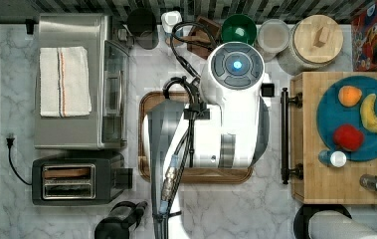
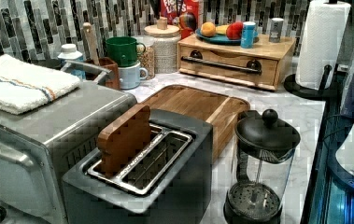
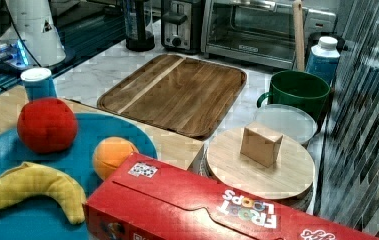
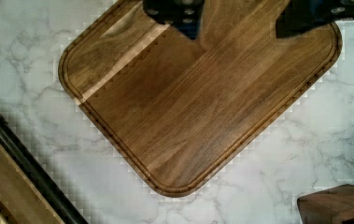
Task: Open the drawer.
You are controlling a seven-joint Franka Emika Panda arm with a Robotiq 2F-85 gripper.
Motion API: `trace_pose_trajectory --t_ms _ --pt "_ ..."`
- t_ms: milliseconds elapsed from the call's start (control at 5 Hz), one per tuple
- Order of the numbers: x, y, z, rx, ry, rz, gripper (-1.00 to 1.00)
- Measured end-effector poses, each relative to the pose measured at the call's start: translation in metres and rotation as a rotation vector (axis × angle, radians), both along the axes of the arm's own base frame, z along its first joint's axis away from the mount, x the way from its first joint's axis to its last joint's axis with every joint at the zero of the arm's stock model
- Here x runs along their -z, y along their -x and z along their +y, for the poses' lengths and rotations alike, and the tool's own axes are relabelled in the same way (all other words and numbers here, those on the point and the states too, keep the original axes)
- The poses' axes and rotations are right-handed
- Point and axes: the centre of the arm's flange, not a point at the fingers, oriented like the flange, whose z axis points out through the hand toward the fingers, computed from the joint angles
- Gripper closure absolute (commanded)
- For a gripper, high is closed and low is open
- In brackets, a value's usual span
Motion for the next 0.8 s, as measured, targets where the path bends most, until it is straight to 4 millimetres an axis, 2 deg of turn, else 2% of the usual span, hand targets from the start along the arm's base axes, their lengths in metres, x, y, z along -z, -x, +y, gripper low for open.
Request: trace_pose_trajectory --t_ms 800 --pt "0.022 0.003 -0.003 -0.033 -0.021 0.001 -1.00"
